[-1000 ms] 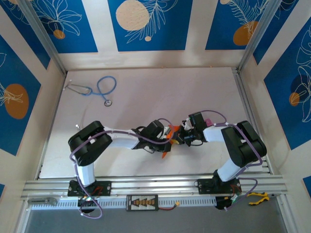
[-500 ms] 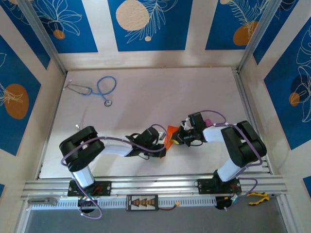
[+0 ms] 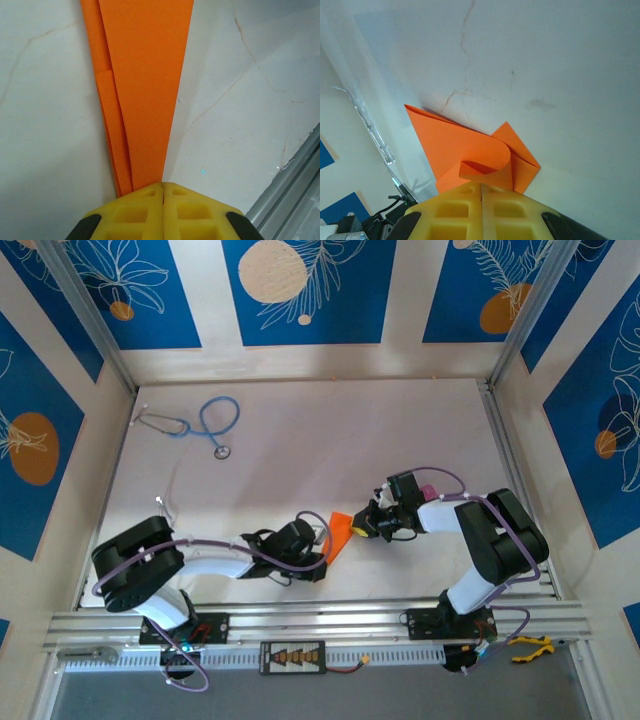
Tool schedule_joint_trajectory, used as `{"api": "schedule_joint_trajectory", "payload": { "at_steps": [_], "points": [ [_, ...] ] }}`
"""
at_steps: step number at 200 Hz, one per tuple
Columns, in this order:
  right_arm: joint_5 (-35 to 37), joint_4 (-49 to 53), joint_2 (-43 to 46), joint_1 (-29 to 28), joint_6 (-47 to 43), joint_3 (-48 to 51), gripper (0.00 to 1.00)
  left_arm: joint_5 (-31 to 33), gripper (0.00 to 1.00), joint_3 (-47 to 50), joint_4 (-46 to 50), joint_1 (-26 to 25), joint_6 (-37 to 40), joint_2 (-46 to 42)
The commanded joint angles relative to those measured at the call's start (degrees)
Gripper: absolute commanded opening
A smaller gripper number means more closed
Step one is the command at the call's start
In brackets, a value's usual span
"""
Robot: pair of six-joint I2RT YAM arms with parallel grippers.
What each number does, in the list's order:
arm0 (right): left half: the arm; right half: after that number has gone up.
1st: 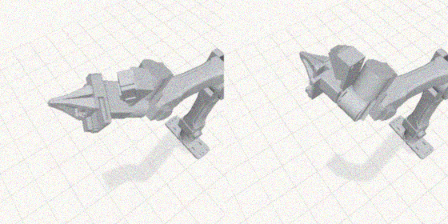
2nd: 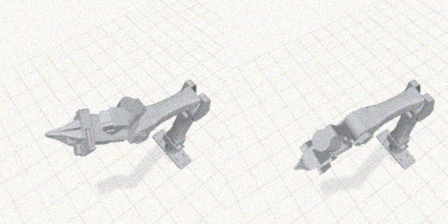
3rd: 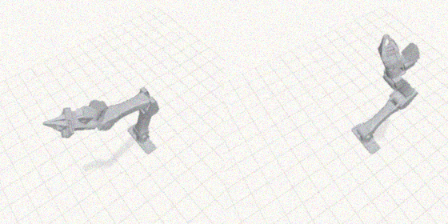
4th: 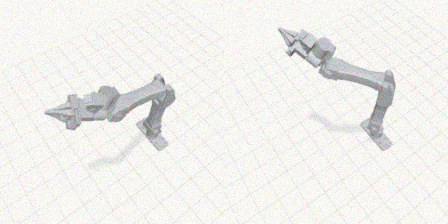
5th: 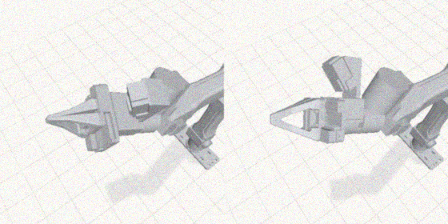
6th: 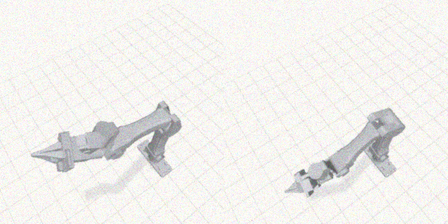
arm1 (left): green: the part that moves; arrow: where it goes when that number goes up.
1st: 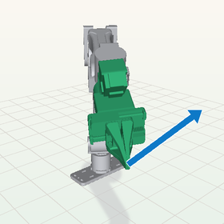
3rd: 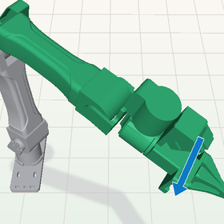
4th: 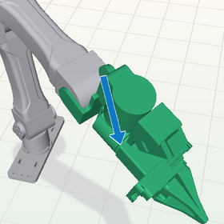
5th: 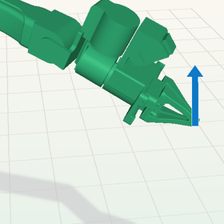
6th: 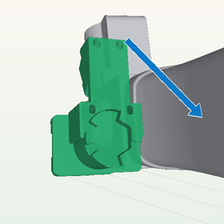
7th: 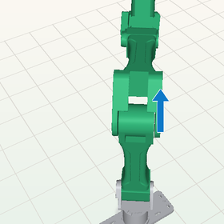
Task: Fold a paper plane with a square sheet of paper (pick it up from the middle)
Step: Fold the wing for the fifth time at the center of the table.
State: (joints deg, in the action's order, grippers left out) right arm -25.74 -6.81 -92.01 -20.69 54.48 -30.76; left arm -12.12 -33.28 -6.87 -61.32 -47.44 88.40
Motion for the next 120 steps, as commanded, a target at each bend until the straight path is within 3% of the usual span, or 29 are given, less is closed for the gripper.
{"api": "schedule_joint_trajectory", "payload": {
  "at_steps": [1,75,120],
  "points": [
    [2.51,3.03,-0.46,-0.35,0.01,0.07,0.00,0.81,0.06,-0.78,7.40,-0.64,1.46,1.59],
    [3.56,5.13,-0.84,-0.85,-1.48,-1.37,0.00,0.95,0.07,-2.93,7.66,-0.71,2.31,0.63],
    [3.80,5.82,-1.40,-1.53,-1.65,-2.08,0.00,1.30,0.23,-4.11,5.80,-0.64,2.20,-4.60]
  ]
}}
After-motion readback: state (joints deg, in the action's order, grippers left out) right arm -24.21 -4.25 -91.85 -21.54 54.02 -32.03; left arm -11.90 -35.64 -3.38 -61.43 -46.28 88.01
